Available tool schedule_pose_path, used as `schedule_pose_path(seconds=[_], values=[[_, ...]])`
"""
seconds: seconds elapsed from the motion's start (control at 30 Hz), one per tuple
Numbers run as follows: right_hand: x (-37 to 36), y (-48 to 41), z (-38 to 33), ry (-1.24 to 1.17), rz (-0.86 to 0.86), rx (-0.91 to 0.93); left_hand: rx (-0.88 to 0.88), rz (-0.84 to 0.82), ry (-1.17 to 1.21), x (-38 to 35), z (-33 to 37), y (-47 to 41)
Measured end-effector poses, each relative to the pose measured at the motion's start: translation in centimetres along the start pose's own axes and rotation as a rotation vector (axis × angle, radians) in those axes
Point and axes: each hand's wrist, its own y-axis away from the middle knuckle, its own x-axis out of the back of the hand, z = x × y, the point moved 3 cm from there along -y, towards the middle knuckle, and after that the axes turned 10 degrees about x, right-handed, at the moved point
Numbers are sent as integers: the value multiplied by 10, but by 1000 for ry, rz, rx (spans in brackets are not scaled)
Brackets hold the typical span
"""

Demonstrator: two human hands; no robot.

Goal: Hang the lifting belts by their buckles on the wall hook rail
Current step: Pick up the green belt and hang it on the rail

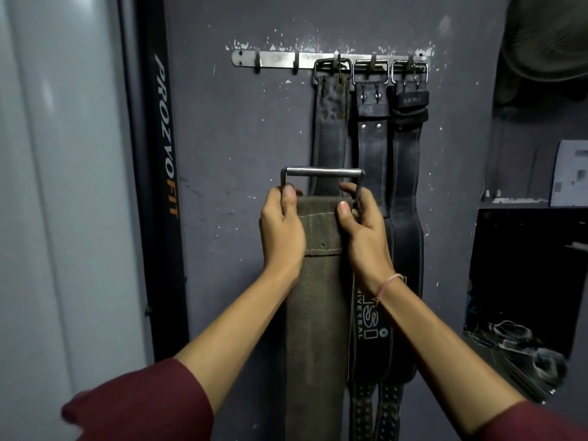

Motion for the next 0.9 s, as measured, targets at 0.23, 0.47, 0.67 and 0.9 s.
schedule_pose_path(seconds=[0.23,0.47,0.67,0.9], values=[[-24,-21,4,64,106,-14,-21,-5,-41,10,8,-35],[-31,-50,12,11,104,-61,2,9,-61,7,11,-65],[-28,-92,28,-81,93,-54,-39,7,-90,-14,15,-94],[-9,-155,23,-41,-18,148,293,-150,213,-34,4,-148]])
